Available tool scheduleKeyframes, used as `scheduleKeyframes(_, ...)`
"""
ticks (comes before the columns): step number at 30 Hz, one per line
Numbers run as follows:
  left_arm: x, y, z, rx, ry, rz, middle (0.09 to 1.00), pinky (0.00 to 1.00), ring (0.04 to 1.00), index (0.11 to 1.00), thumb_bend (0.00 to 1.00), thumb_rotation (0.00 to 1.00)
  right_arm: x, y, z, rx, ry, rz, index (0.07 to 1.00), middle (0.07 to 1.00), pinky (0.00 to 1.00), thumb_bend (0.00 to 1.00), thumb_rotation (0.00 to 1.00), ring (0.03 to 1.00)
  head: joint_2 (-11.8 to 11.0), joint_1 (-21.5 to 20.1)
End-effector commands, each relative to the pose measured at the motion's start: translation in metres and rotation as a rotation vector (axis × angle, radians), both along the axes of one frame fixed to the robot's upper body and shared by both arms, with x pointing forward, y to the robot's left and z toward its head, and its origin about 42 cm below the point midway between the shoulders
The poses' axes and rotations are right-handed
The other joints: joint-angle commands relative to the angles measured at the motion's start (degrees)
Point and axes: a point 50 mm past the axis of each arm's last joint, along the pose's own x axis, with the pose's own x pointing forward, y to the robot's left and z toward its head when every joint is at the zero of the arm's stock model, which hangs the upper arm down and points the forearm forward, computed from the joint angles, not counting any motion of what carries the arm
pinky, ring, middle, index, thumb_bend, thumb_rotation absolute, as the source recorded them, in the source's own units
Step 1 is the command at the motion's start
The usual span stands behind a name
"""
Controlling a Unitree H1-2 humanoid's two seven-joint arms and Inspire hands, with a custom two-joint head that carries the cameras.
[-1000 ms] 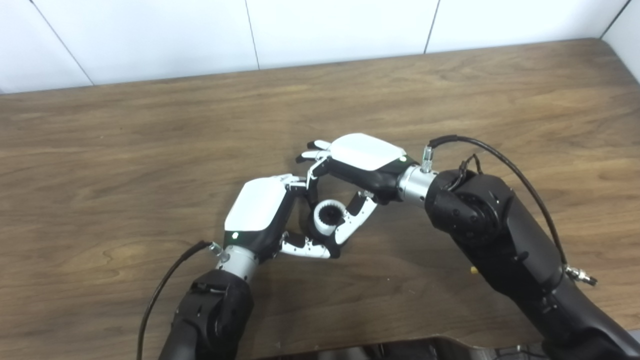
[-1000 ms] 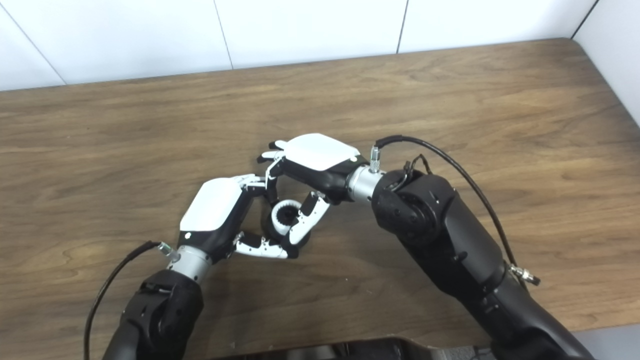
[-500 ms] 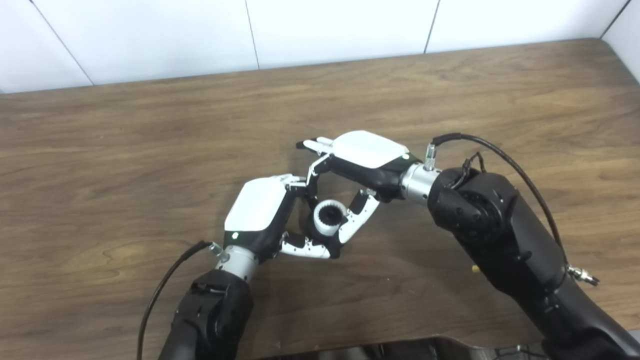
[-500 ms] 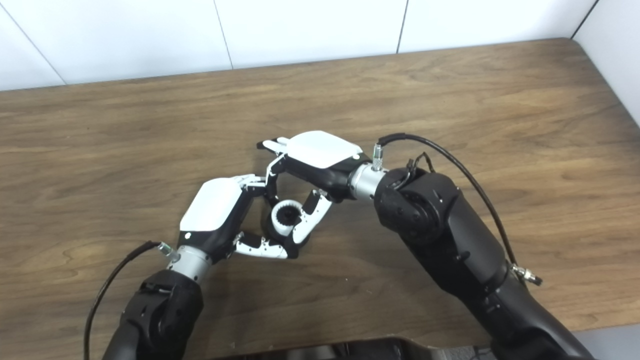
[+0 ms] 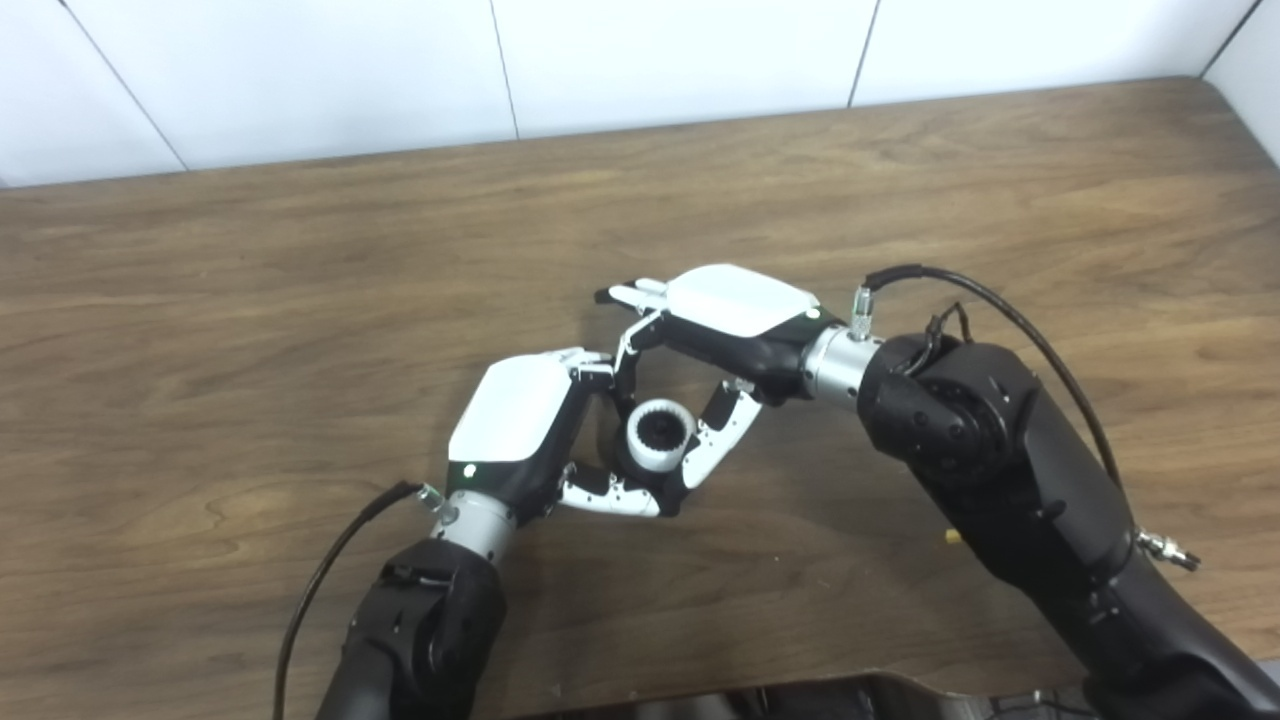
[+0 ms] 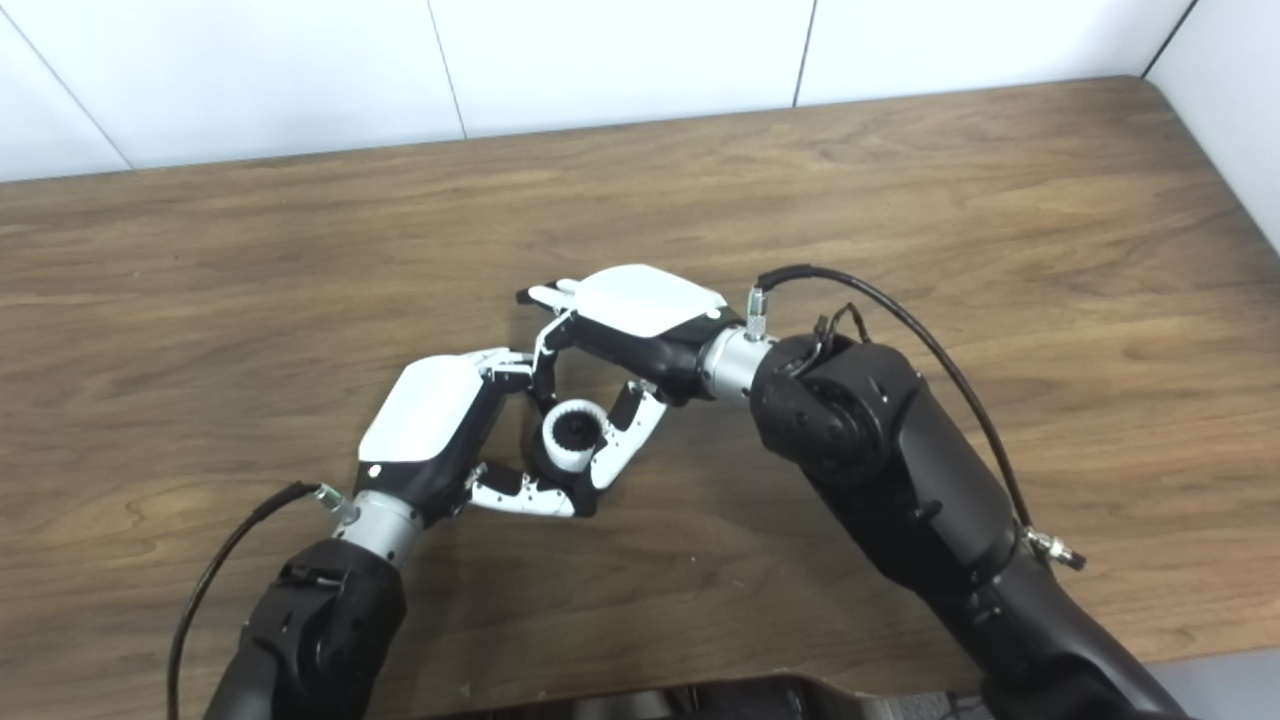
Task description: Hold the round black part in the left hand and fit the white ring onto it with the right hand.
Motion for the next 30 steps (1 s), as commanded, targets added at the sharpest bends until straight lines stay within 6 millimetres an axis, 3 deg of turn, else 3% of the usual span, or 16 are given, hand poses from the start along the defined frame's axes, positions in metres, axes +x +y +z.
scheduleKeyframes(1,0.001,0.001,0.003,-0.009,-0.015,-0.007,0.795,0.84,0.854,0.49,0.51,0.05,0.002,-0.001,0.024,0.028,-0.08,0.005,0.75,0.989,0.99,0.98,0.36,1.0,0.04,0.0)
scheduleKeyframes(13,0.002,0.003,0.002,-0.004,-0.01,-0.004,0.795,0.84,0.854,0.49,0.51,0.05,0.002,-0.017,0.051,0.07,-0.143,-0.064,0.738,0.994,0.98,1.0,0.36,1.0,-0.26,-0.14)
scheduleKeyframes(30,0.003,0.006,0.002,-0.003,-0.016,-0.007,0.791,0.85,0.851,0.49,0.52,0.05,0.005,-0.043,0.069,0.077,-0.152,-0.136,0.775,0.994,1.0,1.0,0.34,1.0,-0.24,-0.12)
